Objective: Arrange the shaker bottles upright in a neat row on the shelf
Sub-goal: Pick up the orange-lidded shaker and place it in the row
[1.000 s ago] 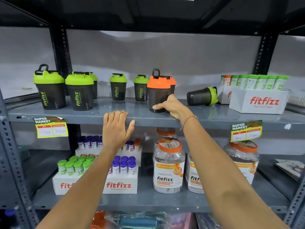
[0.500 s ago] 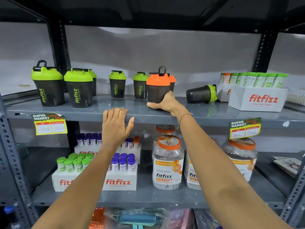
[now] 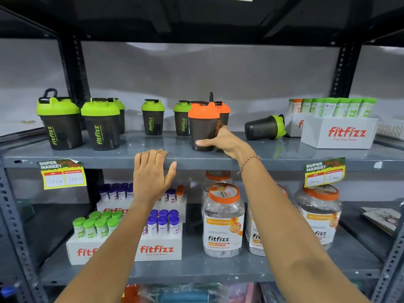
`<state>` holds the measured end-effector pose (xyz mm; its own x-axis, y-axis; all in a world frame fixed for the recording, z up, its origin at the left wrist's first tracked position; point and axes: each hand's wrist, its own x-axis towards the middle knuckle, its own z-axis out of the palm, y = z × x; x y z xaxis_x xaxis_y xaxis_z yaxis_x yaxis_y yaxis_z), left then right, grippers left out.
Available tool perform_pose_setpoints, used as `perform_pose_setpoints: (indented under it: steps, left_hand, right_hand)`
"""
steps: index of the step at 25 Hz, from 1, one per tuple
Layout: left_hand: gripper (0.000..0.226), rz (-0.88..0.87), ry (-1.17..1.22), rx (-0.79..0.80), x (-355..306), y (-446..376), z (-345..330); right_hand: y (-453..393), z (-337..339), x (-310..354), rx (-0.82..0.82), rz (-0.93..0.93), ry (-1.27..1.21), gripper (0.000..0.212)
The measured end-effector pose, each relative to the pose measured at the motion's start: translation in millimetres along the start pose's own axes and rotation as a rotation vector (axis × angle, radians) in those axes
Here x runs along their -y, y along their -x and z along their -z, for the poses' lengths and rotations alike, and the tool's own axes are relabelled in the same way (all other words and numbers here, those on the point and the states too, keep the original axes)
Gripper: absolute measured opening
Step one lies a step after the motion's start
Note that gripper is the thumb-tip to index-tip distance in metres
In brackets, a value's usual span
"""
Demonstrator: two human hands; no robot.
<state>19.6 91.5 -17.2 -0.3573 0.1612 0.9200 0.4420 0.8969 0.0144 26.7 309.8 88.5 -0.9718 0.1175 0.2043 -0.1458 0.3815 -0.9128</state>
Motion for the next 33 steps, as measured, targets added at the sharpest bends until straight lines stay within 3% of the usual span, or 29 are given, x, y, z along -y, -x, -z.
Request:
perform_pose_setpoints:
  steps: [2,6,11,20,29,33]
  left_hand:
    - [0.048,0.003,-0.004,-0.005,-0.5,0.8,-0.8]
    - [0.047,-0.001,-0.011,-0.016,-0.9,0.8,-0.4]
    - [0.047,0.002,0.002,-0.027,-0.5,0.3,-2.0]
    - [0.047,0.002,0.008,-0.054,-2.2,0.1,-2.5]
    - [0.044,-0.011,0.007,-0.034,-1.3,-0.4,1.5]
    - [0.045,-0.013,-0.003,-0.022,0.9,-0.8,1.4]
  right_hand:
    - [0.5,2.3,-1.5,0.019,-0.022,-0.031,0.096]
    - [3.9,-5.3,2.2,-0.004,0.006,0.117,0.134]
    - [1.4,3.6,-0.2,0.026,-0.022,0.026,0.091]
    - [2.8,-2.8,-2.1,-0.009,0.044,0.076,0.104]
    - [5.7,-6.4,-1.7,0.007,0.066,0.133,0.100]
    - [8.9,-5.9,3.4,0.008,0.045,0.124,0.111]
